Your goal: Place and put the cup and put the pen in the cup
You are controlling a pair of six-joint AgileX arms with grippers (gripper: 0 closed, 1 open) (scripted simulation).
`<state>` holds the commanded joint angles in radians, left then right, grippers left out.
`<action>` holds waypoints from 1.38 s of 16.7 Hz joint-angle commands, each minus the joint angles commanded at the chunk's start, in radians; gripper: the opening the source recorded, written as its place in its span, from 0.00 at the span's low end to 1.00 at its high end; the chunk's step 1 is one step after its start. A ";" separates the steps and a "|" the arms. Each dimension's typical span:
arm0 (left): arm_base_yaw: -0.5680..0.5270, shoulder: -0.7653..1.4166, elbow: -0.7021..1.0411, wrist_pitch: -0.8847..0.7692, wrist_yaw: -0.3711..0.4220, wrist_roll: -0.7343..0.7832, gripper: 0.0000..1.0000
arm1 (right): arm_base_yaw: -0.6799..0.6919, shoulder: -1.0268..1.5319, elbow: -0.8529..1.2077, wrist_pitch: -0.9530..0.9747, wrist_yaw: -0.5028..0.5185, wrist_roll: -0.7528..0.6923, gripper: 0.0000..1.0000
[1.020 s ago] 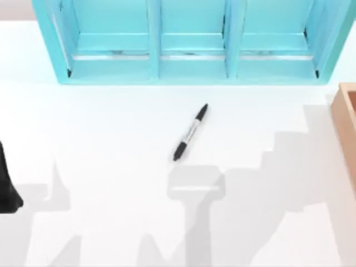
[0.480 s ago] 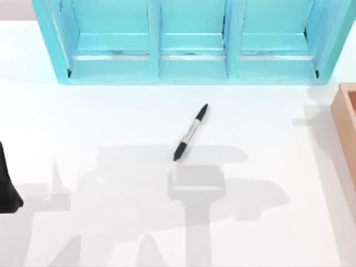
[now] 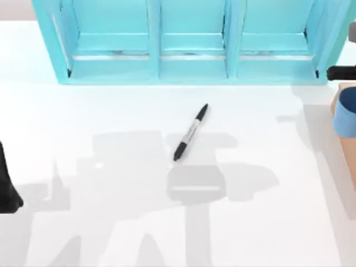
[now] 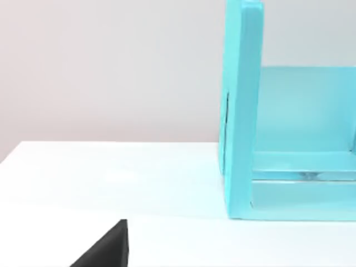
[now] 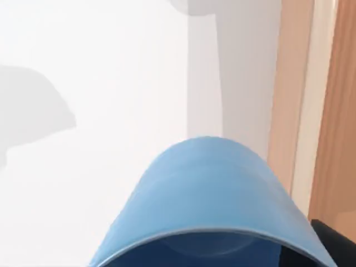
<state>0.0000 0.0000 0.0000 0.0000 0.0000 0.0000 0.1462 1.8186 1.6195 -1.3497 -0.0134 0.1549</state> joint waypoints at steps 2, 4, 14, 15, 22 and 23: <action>0.000 0.000 0.000 0.000 0.000 0.000 1.00 | 0.054 0.063 -0.010 0.097 -0.009 0.057 0.00; 0.000 0.000 0.000 0.000 0.000 0.000 1.00 | 0.103 0.120 -0.020 0.182 -0.016 0.111 0.00; 0.000 0.000 0.000 0.000 0.000 0.000 1.00 | 0.148 0.177 -0.063 0.294 -0.021 0.157 0.00; 0.000 0.000 0.000 0.000 0.000 0.000 1.00 | 0.151 0.187 -0.082 0.320 -0.021 0.161 0.00; 0.000 0.000 0.000 0.000 0.000 0.000 1.00 | 0.161 0.213 -0.126 0.389 -0.020 0.172 0.00; 0.000 0.000 0.000 0.000 0.000 0.000 1.00 | 0.161 0.213 -0.126 0.389 -0.020 0.172 0.08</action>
<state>0.0000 0.0000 0.0000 0.0000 0.0000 0.0000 0.3073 2.0314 1.4930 -0.9609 -0.0332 0.3265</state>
